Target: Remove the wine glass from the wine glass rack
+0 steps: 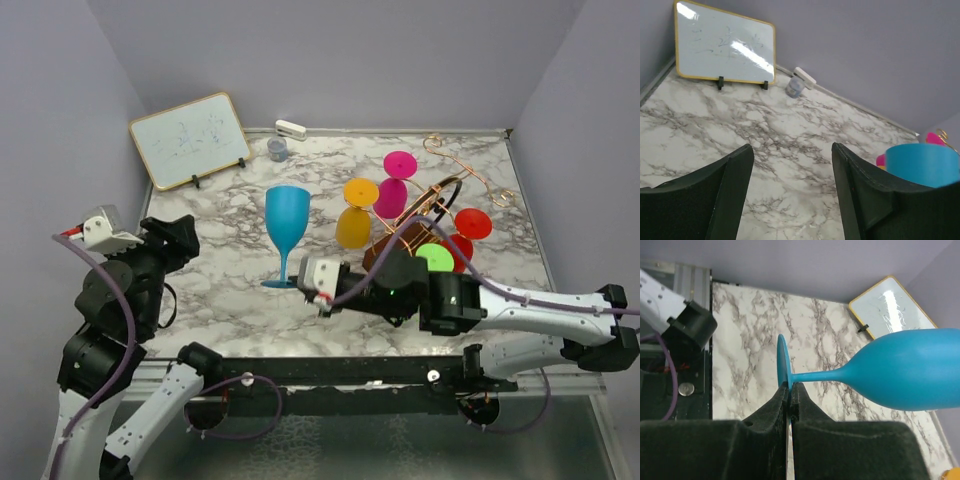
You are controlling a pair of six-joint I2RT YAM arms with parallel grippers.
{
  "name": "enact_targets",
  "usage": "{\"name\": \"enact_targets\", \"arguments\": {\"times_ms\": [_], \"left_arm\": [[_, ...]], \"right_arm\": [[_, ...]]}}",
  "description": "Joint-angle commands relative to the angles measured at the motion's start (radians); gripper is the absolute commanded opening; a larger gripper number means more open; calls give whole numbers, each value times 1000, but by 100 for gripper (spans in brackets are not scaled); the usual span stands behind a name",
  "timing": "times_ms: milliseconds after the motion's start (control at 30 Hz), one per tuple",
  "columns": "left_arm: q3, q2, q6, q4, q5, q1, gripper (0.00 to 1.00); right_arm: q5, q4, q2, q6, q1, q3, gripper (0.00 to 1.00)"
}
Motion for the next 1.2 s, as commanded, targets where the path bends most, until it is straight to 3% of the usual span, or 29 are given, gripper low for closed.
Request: {"name": "enact_targets", "arguments": {"times_ms": [0, 100, 233, 400, 500, 967, 1167], "left_arm": [[132, 51, 16, -154, 201, -2, 69], [216, 100, 56, -232, 305, -2, 73], [313, 164, 75, -349, 416, -2, 75], [297, 198, 42, -386, 569, -4, 75], [278, 222, 27, -397, 655, -4, 74], [230, 225, 19, -373, 769, -4, 73], [220, 217, 21, -382, 801, -3, 72]], "right_arm": [[393, 145, 46, -261, 216, -179, 1], [595, 380, 77, -468, 315, -366, 1], [748, 757, 141, -771, 365, -556, 1], [796, 1284, 261, -1192, 404, -736, 1], [792, 1479, 335, -1334, 426, -776, 1], [758, 1483, 513, -1357, 448, -790, 1], [768, 1571, 594, -1401, 450, -773, 1]]}}
